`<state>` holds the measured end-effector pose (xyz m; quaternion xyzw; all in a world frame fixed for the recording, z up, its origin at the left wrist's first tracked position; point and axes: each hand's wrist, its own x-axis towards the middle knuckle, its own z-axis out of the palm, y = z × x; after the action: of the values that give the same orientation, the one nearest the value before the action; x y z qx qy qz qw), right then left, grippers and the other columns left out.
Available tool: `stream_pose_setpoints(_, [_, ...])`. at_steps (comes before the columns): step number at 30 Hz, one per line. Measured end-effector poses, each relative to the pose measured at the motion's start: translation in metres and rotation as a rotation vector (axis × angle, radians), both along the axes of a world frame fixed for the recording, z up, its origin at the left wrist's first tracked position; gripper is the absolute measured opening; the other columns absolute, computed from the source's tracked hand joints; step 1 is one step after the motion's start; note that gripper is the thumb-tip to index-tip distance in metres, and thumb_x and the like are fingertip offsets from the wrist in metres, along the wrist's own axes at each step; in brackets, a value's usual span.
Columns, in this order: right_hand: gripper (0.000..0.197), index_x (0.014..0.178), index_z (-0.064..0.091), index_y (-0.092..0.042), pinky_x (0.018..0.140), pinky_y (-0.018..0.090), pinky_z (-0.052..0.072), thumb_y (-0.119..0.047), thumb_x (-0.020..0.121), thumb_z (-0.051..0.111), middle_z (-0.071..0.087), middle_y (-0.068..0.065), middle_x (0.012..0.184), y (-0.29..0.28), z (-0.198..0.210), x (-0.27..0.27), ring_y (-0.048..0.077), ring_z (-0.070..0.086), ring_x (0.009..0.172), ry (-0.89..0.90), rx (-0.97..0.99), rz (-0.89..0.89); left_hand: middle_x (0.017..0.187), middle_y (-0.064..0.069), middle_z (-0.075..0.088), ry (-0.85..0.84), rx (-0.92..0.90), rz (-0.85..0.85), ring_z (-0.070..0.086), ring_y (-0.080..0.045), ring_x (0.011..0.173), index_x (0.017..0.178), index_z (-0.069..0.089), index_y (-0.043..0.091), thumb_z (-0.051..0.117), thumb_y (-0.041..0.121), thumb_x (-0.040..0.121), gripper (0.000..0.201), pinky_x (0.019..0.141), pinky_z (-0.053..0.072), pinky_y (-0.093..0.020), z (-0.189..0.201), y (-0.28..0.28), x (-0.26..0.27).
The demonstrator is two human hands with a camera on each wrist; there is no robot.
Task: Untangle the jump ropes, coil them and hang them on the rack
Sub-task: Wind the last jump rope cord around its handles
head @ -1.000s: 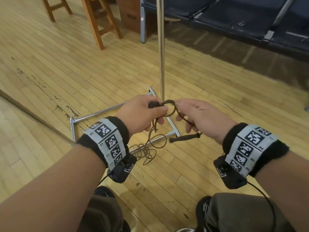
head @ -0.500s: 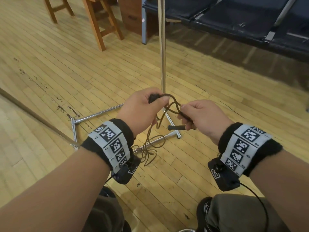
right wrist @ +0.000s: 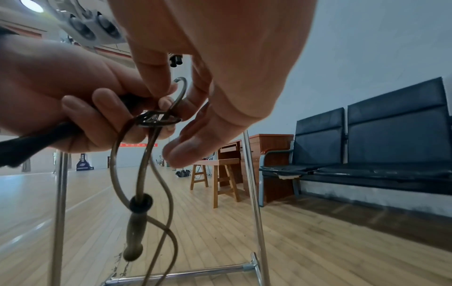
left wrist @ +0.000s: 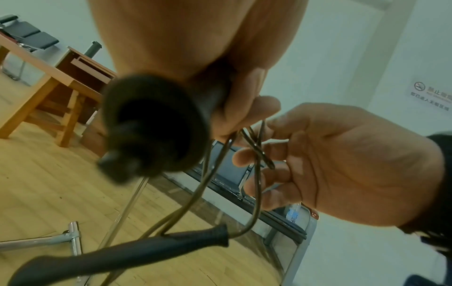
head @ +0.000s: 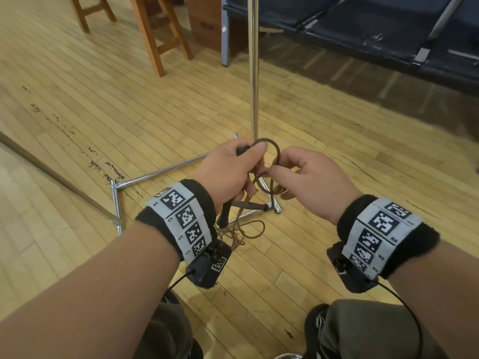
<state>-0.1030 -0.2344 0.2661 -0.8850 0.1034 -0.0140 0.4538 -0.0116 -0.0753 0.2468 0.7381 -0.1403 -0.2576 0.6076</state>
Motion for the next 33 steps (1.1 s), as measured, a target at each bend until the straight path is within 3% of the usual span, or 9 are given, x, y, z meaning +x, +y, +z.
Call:
stream_pose_setpoints(3, [0.031,0.068,0.065,-0.033,0.062,0.039,0.051,-0.04,0.099,0.062,0.067,-0.006,0.074,-0.003,0.001,0.0,0.009,0.064,0.072,-0.047,-0.171,0.008,0.075,0.002,0.072,-0.01,0.025,-0.117,0.057,-0.012,0.047,0.094,0.068,0.02,0.074,0.035,0.096,0.016,0.038,0.037,-0.022,-0.001,0.002,0.0])
stream_pose_setpoints(8, [0.025,0.083,0.075,-0.018,0.077,0.049,0.06,-0.034,0.099,0.065,0.073,0.009,0.079,-0.01,0.004,0.003,0.029,0.071,0.08,-0.042,-0.017,-0.13,0.06,0.012,0.06,-0.129,0.248,-0.195,0.054,-0.01,0.048,0.086,0.067,0.026,0.085,0.021,0.087,0.019,0.04,0.04,-0.019,-0.003,0.003,0.005])
stream_pose_setpoints(13, [0.017,0.092,0.071,-0.018,0.076,0.048,0.065,-0.021,0.104,0.059,0.074,0.004,0.071,-0.008,0.01,0.003,0.022,0.076,0.072,-0.042,0.207,-0.142,0.083,0.007,0.065,-0.3,0.526,-0.205,0.061,-0.013,0.07,0.09,0.065,0.029,0.084,0.029,0.086,0.019,0.06,0.053,-0.03,-0.01,-0.002,0.003])
stream_pose_setpoints(16, [0.015,0.094,0.068,-0.02,0.063,0.045,0.065,-0.024,0.104,0.058,0.056,0.003,0.059,-0.01,0.014,0.003,0.02,0.063,0.05,-0.049,0.188,-0.148,0.089,0.009,0.065,-0.398,0.695,-0.254,0.06,-0.009,0.076,0.09,0.061,0.033,0.078,0.025,0.089,0.02,0.059,0.042,-0.022,-0.013,-0.003,0.003])
stream_pose_setpoints(18, [0.013,0.097,0.068,-0.019,0.043,0.034,0.049,-0.022,0.104,0.058,0.045,-0.002,0.055,-0.015,0.016,0.006,0.019,0.044,0.042,-0.024,0.244,-0.154,0.089,0.009,0.063,-0.421,0.762,-0.278,0.058,-0.008,0.075,0.089,0.059,0.033,0.075,0.022,0.091,0.02,0.058,0.039,-0.021,-0.017,-0.002,0.004])
stream_pose_setpoints(21, [0.009,0.105,0.066,-0.013,0.041,0.026,0.025,-0.021,0.101,0.063,0.041,-0.001,0.058,-0.025,0.018,0.008,0.016,0.03,0.043,0.127,0.278,-0.11,0.09,0.009,0.062,-0.423,0.814,-0.287,0.055,-0.007,0.075,0.091,0.058,0.032,0.076,0.026,0.093,0.019,0.058,0.037,-0.021,-0.023,0.0,0.006])
stream_pose_setpoints(26, [0.012,0.096,0.072,-0.017,0.041,0.028,0.033,-0.024,0.099,0.063,0.052,0.006,0.067,-0.05,0.023,0.005,0.017,0.041,0.046,0.356,-0.058,-0.094,0.096,0.008,0.065,-0.373,0.829,-0.21,0.058,-0.007,0.081,0.096,0.061,0.028,0.079,0.027,0.091,0.018,0.062,0.043,-0.022,-0.027,0.01,0.018])
stream_pose_setpoints(29, [0.018,0.095,0.071,-0.007,0.041,0.028,0.044,-0.02,0.1,0.059,0.055,0.006,0.065,-0.054,0.023,0.0,0.02,0.056,0.046,0.396,0.035,-0.155,0.103,0.012,0.062,-0.319,0.755,-0.144,0.061,-0.009,0.089,0.112,0.064,0.03,0.081,0.04,0.09,0.029,0.068,0.046,-0.025,-0.026,0.016,0.025])
stream_pose_setpoints(33, [0.022,0.081,0.08,-0.017,0.077,0.042,0.062,-0.031,0.094,0.069,0.072,0.008,0.084,-0.044,0.017,0.0,0.018,0.071,0.079,0.32,0.085,-0.193,0.092,0.017,0.059,-0.285,0.567,-0.026,0.058,-0.002,0.065,0.131,0.062,0.048,0.057,0.045,0.105,0.027,0.06,0.048,-0.024,-0.025,0.008,0.019])
